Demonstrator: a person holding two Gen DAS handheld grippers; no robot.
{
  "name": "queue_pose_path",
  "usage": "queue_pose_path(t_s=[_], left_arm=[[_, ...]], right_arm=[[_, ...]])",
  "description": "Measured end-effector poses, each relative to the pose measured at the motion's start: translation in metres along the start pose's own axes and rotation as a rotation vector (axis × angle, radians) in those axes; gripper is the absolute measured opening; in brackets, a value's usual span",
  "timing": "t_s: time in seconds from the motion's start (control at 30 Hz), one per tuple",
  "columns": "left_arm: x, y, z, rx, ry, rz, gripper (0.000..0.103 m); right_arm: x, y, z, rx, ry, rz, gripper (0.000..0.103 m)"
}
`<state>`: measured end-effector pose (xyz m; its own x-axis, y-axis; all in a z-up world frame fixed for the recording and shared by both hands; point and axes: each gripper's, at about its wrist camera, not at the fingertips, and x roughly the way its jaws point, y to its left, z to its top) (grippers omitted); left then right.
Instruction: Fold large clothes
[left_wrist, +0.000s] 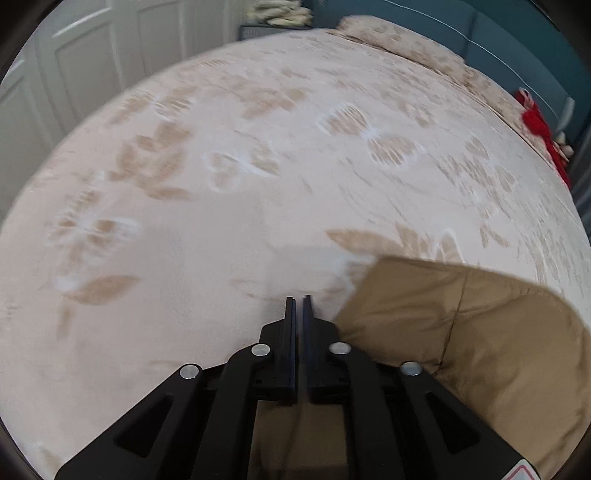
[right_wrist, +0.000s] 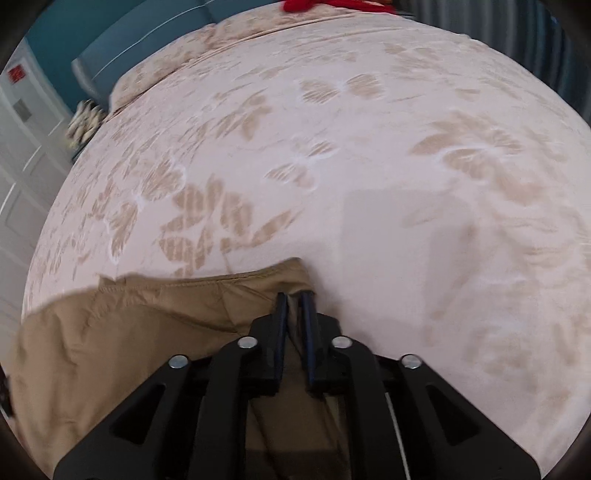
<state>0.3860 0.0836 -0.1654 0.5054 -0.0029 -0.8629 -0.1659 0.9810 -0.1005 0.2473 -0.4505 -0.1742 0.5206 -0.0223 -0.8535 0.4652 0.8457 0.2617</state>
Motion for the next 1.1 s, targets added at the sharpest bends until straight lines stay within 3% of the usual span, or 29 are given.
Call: queue_pose_path(t_s=[0.07,0.17,0.3,0.33,0.43,0.53,0.7,1.1], left_arm=[[-0.027,0.009,0.009,-0.035,-0.039,-0.031,0.007],[-0.081,0.000,0.018,-0.022,-0.134,-0.108,0.007],[-0.117,-0.071,0.011,0.140,-0.137,-0.244,0.013],[-0.118,-0.086,0.007,0.175,-0.128,-0.263,0.016],[-0.105,-0.142,-0.018,0.298,-0.087,-0.276,0.017],[-0.077,-0.169,-0.038,0.343,-0.042,-0.258,0.017],[-0.045,-0.175,-0.056,0.338,-0.055,-0.217,0.017],[-0.017,-0.179,-0.076,0.356,-0.092,-0.171,0.017]], right_arm=[[-0.044,-0.007,0.006,0.036,-0.092,-0.007,0.029],[-0.100,0.008,0.009,0.002,-0.191,0.027,0.030],[-0.125,0.068,-0.005,-0.127,-0.172,0.147,0.030],[-0.121,0.095,-0.014,-0.178,-0.142,0.189,0.030],[-0.100,0.146,-0.037,-0.282,-0.094,0.209,0.029],[-0.072,0.170,-0.050,-0.306,-0.050,0.206,0.029],[-0.030,0.174,-0.063,-0.317,-0.009,0.167,0.027],[0.003,0.175,-0.085,-0.352,-0.028,0.130,0.026]])
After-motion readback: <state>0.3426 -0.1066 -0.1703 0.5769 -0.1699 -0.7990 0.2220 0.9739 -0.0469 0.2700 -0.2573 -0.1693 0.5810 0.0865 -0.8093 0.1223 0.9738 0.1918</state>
